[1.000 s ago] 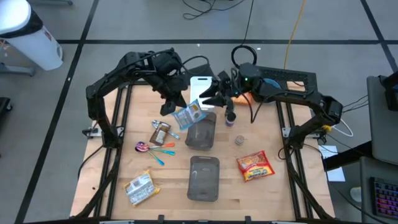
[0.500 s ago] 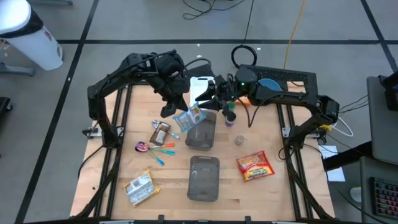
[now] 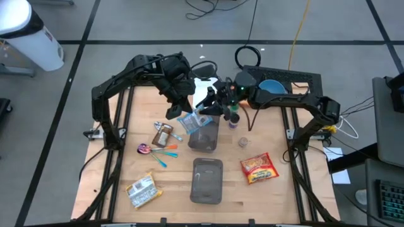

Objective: Pick & Place Food Item
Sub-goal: Put the blue noodle pack into the white bin

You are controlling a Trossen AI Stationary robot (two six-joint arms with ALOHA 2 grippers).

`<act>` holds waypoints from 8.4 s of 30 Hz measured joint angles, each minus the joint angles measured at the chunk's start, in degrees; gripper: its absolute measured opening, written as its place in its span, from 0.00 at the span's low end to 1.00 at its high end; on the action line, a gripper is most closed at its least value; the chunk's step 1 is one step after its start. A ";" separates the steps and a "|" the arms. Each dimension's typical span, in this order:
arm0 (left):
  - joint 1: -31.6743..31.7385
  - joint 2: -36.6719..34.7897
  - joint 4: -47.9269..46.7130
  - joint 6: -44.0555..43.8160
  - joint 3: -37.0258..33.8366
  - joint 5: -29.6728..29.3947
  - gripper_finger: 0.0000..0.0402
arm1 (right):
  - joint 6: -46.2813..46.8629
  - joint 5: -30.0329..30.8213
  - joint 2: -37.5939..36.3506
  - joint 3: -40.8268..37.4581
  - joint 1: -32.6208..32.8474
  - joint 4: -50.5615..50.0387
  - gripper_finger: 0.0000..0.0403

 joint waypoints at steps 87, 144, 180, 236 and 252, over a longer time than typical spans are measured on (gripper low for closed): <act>5.79 0.00 7.32 -5.63 0.00 -6.68 0.71 | 0.97 1.80 -0.73 0.07 -5.78 2.74 0.00; 10.56 0.11 4.67 4.51 -0.02 -7.74 0.01 | 13.19 -5.71 -0.75 0.12 -12.99 10.80 0.48; 27.39 12.02 15.46 14.65 5.05 -2.78 0.00 | 9.26 -6.21 -6.39 0.01 -15.05 -2.52 0.51; 23.13 24.31 19.12 23.76 5.05 -6.59 0.00 | -7.80 37.64 -17.17 -0.04 -9.41 -31.83 0.50; 24.13 25.86 16.92 24.23 5.05 -8.81 0.00 | -7.74 38.87 -18.06 -2.62 -9.43 -35.65 0.50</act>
